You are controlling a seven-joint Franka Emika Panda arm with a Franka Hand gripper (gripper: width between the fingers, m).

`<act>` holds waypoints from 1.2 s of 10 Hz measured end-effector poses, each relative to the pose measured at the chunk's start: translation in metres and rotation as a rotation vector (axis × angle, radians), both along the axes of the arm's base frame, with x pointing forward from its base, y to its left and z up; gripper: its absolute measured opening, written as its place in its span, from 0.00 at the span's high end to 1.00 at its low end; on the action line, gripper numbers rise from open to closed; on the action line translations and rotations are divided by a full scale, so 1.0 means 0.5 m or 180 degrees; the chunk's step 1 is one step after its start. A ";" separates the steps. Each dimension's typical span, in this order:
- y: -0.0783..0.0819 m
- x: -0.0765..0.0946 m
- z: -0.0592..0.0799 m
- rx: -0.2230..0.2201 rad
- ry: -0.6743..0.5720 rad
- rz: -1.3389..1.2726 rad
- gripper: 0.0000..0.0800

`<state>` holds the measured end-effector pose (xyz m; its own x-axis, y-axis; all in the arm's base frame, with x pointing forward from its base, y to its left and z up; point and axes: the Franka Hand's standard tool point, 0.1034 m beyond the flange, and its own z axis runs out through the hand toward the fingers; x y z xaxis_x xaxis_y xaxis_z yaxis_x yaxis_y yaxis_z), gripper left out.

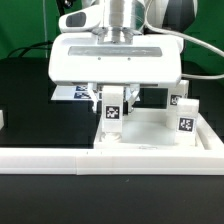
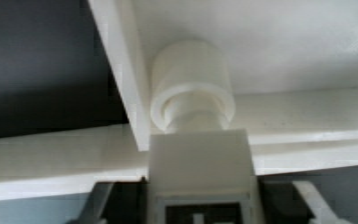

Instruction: Assemble square table

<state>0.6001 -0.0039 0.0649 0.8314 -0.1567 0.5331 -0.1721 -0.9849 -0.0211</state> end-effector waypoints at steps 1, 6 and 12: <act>-0.001 0.002 0.000 0.0000 -0.0003 -0.0002 0.64; 0.018 -0.004 0.015 0.0151 0.0049 -0.0374 0.64; -0.001 -0.004 0.016 -0.0066 -0.0068 -0.0289 0.64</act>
Offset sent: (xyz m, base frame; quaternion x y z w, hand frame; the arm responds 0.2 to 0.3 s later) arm 0.0009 -0.0085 -0.0187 -0.0341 0.0351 0.0291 0.9984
